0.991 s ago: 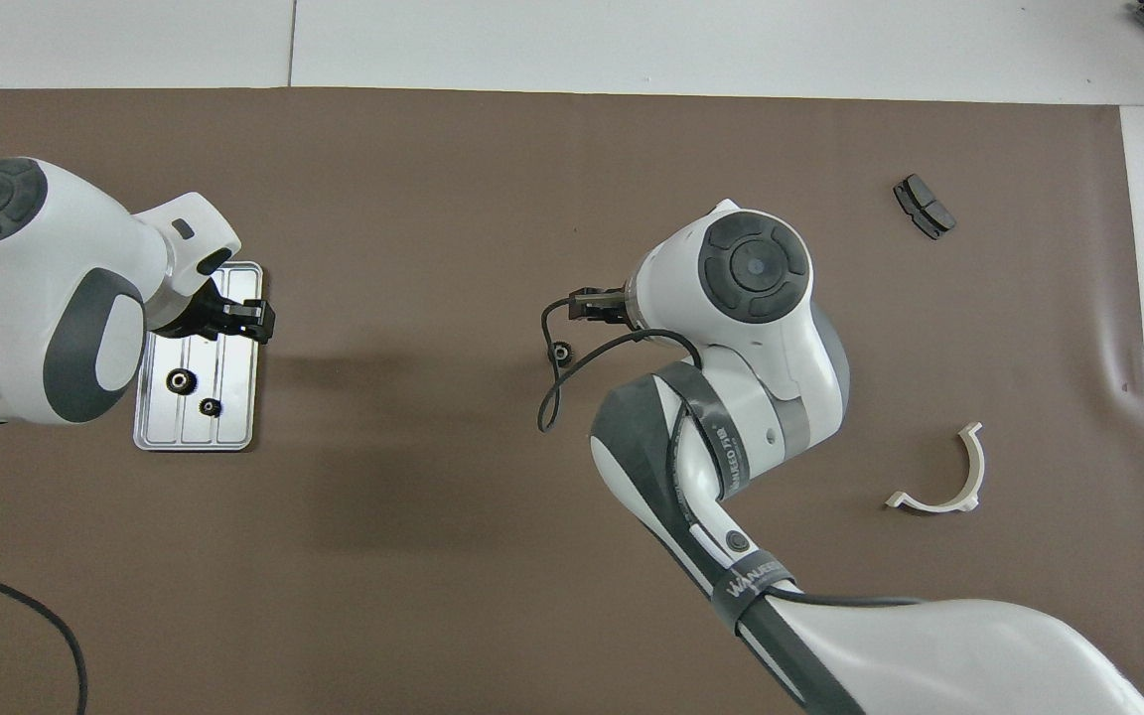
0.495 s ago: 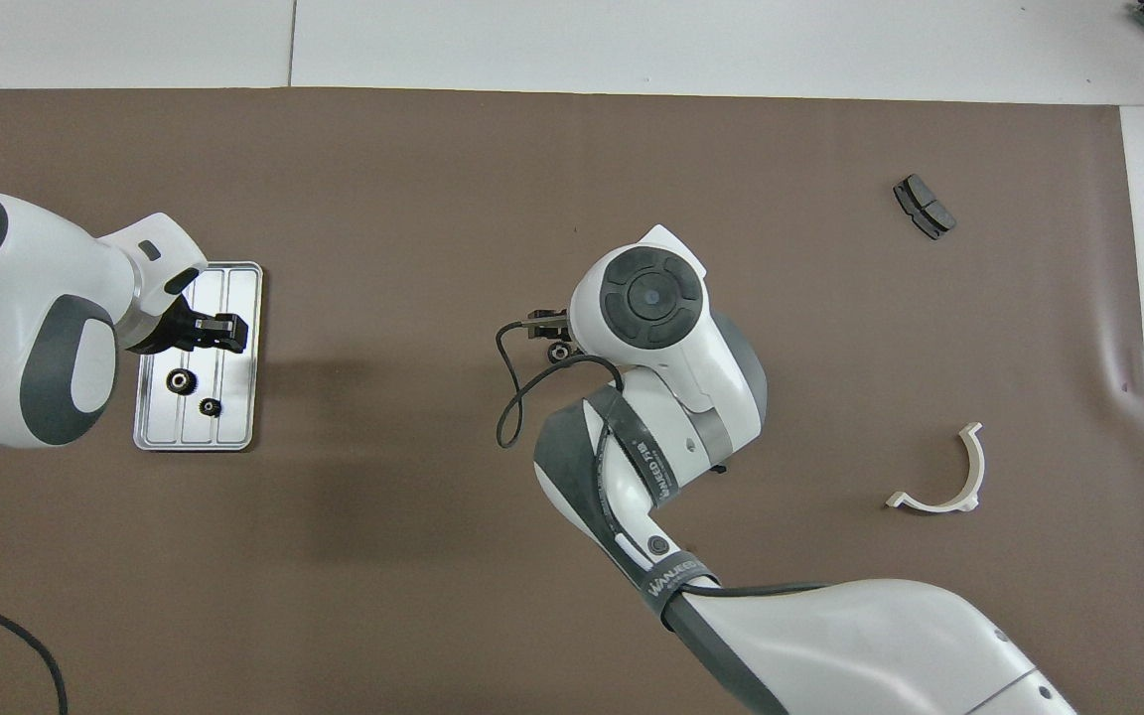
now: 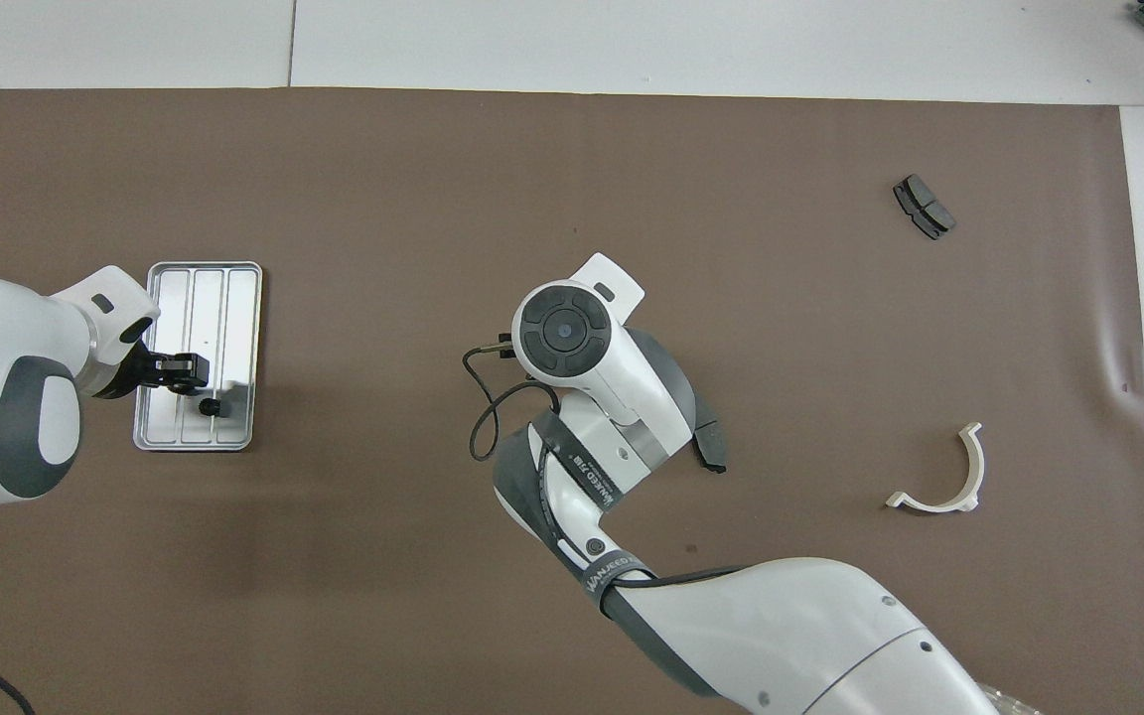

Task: Place bearing gear from tray to pile
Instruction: 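Carry the bearing toward the dark pad while the left gripper grasps another, then release the bearing near the pad while the left gripper sets another mid-table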

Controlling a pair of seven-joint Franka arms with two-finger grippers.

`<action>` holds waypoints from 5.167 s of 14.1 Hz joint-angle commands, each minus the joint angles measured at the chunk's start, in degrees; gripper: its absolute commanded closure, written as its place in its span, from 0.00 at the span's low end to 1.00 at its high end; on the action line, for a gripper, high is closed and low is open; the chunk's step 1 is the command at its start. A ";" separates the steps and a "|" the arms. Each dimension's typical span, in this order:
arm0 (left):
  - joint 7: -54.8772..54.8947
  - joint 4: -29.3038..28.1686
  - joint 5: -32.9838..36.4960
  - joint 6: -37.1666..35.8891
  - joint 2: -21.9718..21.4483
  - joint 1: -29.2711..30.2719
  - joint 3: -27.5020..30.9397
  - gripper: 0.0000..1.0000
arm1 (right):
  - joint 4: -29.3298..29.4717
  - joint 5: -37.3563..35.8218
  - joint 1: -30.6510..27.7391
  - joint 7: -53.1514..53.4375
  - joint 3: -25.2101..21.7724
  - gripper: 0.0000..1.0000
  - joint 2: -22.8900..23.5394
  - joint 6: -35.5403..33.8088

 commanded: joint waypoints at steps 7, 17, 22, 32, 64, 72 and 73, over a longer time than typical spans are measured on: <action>-2.53 -3.41 0.27 7.24 -0.73 2.24 -0.45 0.41 | -1.57 -0.91 0.30 1.76 0.38 0.34 -0.48 -0.76; -5.34 -5.70 0.27 10.85 -0.11 1.45 -0.45 0.45 | -0.78 -1.35 0.39 1.84 0.30 1.00 -0.48 -0.94; -4.82 -5.87 0.27 10.76 -0.11 1.45 -0.45 0.57 | 0.55 -1.53 -1.45 0.97 -0.23 1.00 -3.18 -4.36; -6.21 -0.09 0.27 9.45 1.90 -1.18 -0.45 0.74 | -1.65 -0.39 -25.78 -25.10 -0.14 1.00 -10.32 -11.93; -29.37 28.60 -1.76 -15.86 10.80 -27.57 -0.45 0.32 | -11.34 7.44 -29.87 -26.85 0.21 0.00 -18.94 -7.60; -5.30 10.66 -1.76 -16.57 -0.28 -11.67 -0.36 0.33 | 2.72 3.49 -10.97 -6.00 0.30 0.00 -7.09 -8.32; -2.30 8.91 -1.76 -16.31 -1.42 -9.56 -0.36 0.34 | 4.57 2.09 -9.30 -3.02 0.30 0.00 -4.37 -8.32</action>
